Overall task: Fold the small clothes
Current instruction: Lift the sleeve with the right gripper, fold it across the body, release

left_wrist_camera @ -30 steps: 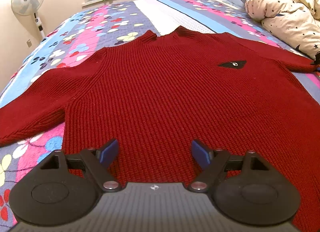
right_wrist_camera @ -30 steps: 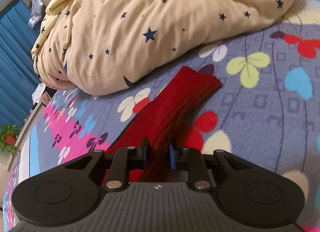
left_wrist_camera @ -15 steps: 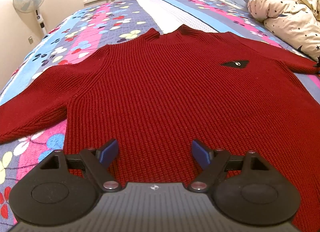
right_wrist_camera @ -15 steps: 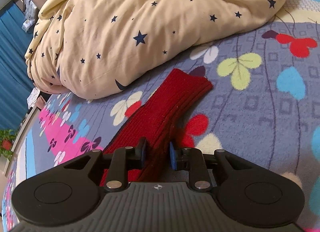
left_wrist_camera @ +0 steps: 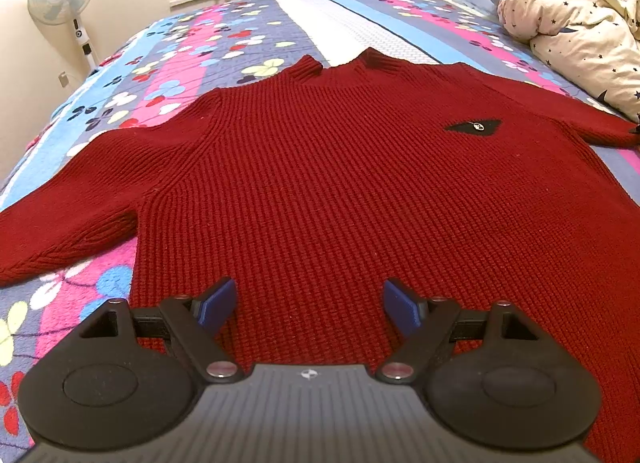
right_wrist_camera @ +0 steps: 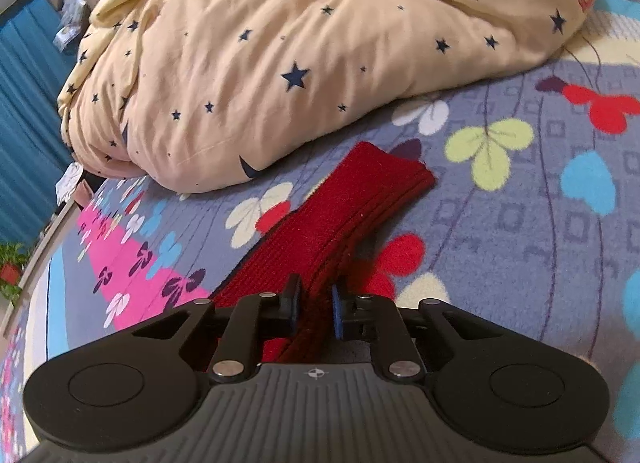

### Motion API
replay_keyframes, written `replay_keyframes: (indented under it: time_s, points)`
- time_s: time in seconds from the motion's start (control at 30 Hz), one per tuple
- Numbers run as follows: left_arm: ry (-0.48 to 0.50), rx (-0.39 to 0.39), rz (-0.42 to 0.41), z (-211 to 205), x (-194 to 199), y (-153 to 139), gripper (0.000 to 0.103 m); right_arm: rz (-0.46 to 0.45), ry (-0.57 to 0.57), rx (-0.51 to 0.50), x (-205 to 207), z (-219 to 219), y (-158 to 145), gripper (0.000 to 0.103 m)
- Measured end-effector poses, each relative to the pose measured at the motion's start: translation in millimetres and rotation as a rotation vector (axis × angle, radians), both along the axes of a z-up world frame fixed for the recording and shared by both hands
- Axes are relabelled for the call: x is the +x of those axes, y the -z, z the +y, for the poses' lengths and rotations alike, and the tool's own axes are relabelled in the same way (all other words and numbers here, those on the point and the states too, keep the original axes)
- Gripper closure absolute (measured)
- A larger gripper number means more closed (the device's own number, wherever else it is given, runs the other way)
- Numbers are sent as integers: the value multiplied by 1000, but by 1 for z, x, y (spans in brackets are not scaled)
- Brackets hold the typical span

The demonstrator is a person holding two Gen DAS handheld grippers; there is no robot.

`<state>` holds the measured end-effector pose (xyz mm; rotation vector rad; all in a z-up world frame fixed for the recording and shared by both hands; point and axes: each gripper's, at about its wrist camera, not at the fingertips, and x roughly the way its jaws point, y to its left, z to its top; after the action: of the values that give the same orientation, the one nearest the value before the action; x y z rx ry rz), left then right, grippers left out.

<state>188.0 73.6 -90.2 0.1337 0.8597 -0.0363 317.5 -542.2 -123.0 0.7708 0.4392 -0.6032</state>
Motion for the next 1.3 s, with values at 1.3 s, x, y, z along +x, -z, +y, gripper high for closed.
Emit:
replay_keyframes:
  time_s: [1.3]
  points:
    - [-323,-252,-2,85,9,-53,18,111,-922,-601,-38,359,-83,62]
